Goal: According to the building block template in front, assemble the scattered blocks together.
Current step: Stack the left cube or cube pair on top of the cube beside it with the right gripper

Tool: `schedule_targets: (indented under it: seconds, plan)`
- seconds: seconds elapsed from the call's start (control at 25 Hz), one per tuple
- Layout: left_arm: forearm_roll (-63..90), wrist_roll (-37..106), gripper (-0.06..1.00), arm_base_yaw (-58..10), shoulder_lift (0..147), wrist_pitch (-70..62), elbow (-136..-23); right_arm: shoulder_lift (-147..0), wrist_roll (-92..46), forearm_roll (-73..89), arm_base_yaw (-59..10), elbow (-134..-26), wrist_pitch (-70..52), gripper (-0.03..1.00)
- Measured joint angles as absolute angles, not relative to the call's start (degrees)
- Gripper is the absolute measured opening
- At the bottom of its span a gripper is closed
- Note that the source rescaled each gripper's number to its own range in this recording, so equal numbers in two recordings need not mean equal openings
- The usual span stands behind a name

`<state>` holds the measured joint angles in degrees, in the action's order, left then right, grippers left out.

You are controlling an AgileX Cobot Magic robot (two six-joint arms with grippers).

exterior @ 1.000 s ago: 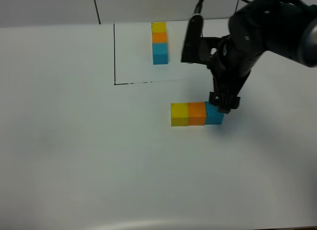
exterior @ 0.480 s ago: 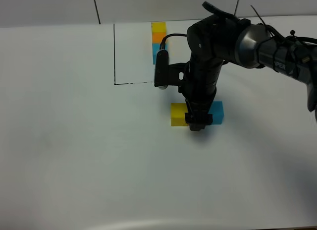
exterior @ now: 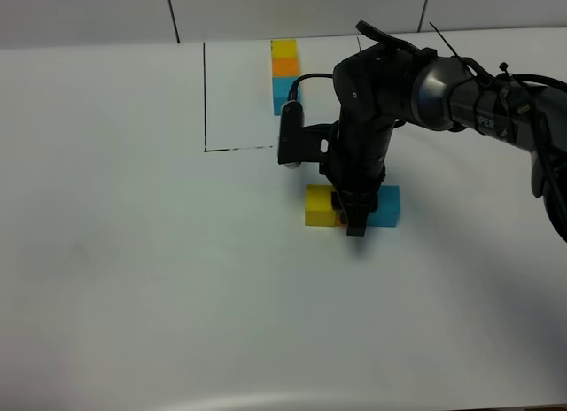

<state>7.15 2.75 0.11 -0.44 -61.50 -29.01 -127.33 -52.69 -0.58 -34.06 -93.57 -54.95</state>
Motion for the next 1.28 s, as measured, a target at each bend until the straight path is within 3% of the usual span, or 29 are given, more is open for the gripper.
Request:
schedule_targets:
  seconds: [0.24,0.48,0.96,1.28]
  plan:
    - [7.15,2.75,0.67,0.11,-0.44,-61.5,-29.01,-126.14,-51.56,0.0,-34.23,-93.57,-53.76,0.02]
    - [7.15,2.75,0.67,0.11,-0.44,-61.5,-29.01,-123.17,-38.94,0.84,-34.63,-93.57,-53.37,0.02]
    - [7.15,2.75,0.67,0.11,-0.44,-61.5,-29.01,-123.55,22.26,0.86,-38.44,-93.57,-50.46,0.02]
    - [7.15,2.69,0.67,0.11,-0.44,-61.5,-29.01,-125.08,34.43,0.0,-38.54,-93.57,-50.01,0.02]
